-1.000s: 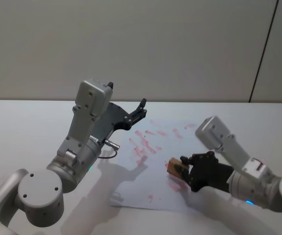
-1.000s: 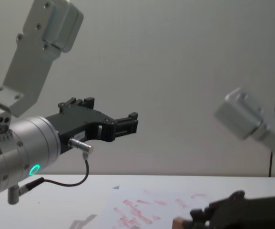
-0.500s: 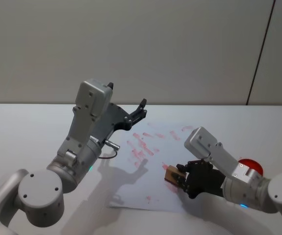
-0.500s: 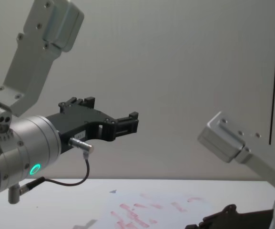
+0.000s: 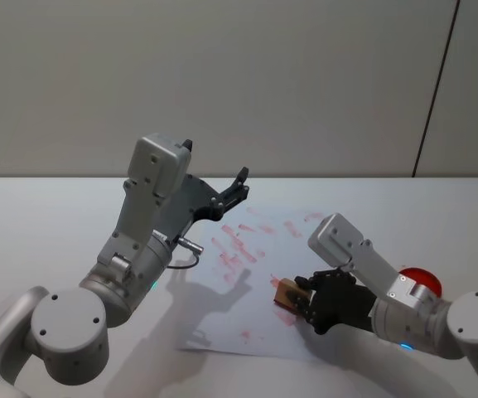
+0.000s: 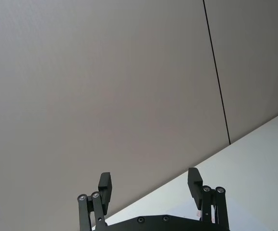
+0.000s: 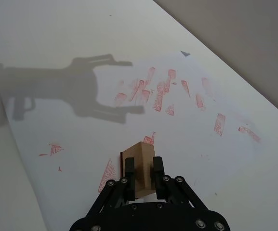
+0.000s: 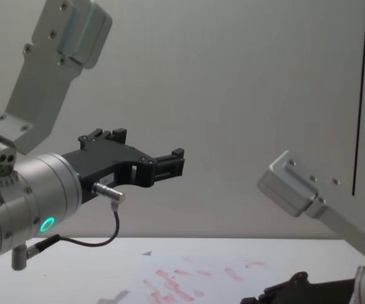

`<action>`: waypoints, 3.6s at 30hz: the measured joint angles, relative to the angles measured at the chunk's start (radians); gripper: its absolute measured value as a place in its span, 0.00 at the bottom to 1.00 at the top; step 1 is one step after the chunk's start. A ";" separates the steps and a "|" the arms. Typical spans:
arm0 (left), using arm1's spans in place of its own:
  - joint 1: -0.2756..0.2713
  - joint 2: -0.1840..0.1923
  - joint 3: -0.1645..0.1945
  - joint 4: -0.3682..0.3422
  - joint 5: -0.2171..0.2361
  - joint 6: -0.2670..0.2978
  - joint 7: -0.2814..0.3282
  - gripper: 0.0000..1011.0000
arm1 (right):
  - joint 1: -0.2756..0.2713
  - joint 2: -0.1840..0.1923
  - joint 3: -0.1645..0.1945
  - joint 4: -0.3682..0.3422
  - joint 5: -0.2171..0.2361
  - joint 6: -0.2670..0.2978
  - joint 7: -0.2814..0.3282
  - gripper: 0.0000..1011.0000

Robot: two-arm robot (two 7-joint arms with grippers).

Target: Use the one hand to pick up the stamp and affix it onto the A4 paper.

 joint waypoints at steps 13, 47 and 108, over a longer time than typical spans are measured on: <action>0.000 0.000 0.000 0.000 0.000 0.000 0.000 0.99 | 0.016 -0.014 0.014 -0.032 0.101 -0.004 -0.059 0.21; 0.000 0.000 0.000 0.000 0.000 0.000 0.000 0.99 | -0.105 0.148 0.175 -0.213 0.301 0.069 -0.325 0.20; 0.000 0.000 0.000 0.000 0.000 0.000 0.000 0.99 | -0.168 0.186 0.202 -0.211 0.300 0.181 -0.368 0.68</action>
